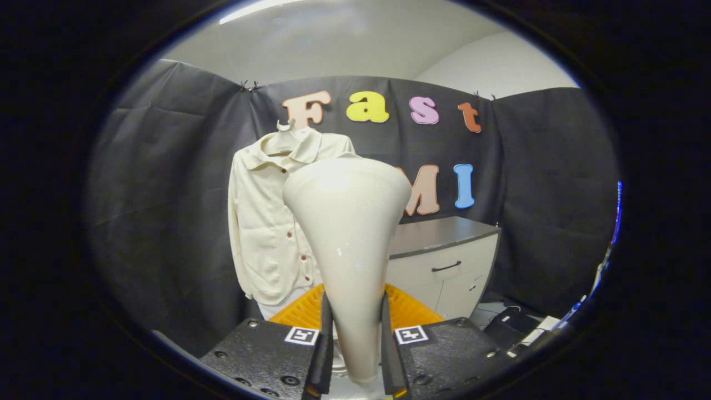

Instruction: Iron the clothes twice with a garment steamer, once on the left side and once on the right side.

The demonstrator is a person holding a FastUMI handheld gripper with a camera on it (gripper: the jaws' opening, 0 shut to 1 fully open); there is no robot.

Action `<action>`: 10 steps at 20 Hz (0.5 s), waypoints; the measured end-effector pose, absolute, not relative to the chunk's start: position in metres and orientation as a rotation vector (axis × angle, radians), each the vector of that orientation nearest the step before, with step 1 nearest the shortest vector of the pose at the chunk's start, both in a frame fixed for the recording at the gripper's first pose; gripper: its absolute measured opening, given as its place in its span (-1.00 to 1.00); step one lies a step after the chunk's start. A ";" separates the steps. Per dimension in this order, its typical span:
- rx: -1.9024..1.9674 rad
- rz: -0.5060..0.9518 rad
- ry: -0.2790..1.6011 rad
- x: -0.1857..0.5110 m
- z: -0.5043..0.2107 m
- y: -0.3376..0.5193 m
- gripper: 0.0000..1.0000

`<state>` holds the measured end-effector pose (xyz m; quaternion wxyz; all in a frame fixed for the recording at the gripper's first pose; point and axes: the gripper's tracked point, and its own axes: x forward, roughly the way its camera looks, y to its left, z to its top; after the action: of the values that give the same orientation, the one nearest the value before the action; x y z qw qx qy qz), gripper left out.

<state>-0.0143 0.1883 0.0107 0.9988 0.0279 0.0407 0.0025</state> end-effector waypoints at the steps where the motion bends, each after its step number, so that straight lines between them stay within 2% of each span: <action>1: 0.053 0.008 0.083 -0.014 0.010 0.189 -0.29; 10: 0.045 0.022 0.078 -0.015 0.008 0.192 -0.29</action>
<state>-0.0146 0.1915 0.0084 0.9989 0.0226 0.0390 0.0112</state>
